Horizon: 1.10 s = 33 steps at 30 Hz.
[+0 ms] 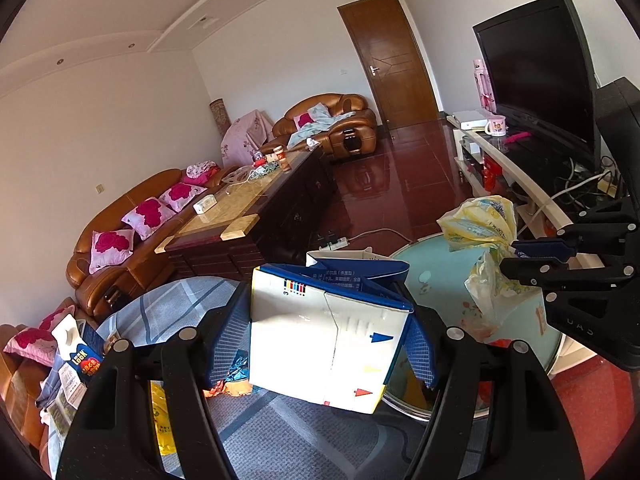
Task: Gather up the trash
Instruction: 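Carry carton and yellow bag over the teal bucket and open both tools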
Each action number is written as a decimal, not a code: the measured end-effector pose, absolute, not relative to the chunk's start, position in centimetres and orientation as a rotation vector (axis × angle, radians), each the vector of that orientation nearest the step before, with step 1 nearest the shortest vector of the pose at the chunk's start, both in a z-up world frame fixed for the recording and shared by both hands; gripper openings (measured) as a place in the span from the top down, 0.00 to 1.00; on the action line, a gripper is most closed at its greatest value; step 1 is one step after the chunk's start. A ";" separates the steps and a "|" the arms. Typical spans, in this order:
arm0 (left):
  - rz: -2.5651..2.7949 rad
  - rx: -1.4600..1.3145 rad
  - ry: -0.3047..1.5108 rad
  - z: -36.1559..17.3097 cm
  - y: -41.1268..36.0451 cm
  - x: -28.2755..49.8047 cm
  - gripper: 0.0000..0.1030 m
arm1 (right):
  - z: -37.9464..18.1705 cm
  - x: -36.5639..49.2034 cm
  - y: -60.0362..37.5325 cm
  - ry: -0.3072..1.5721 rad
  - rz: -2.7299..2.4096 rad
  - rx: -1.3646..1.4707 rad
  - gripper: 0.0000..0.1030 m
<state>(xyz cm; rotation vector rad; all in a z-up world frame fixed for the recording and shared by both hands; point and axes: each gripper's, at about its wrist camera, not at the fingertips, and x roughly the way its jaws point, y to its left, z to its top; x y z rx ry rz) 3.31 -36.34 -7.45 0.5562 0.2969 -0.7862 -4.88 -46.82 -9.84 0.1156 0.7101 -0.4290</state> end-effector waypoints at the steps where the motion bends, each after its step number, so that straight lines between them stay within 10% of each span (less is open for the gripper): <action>1: -0.787 0.557 0.298 -7.5 -36.4 3.3 0.33 | -9.8 -4.9 -46.8 0.710 -0.429 0.118 0.87; 9: -0.792 0.562 0.302 -7.6 -36.8 3.1 0.33 | -10.0 -4.9 -47.0 0.705 -0.423 0.117 0.86; 13: -0.801 0.572 0.307 -8.2 -37.4 2.5 0.32 | -10.1 -5.2 -47.4 0.688 -0.424 0.136 0.67; 33: -0.785 0.568 0.282 -8.1 -36.6 1.3 0.17 | -9.9 -5.6 -47.6 0.676 -0.444 0.143 0.64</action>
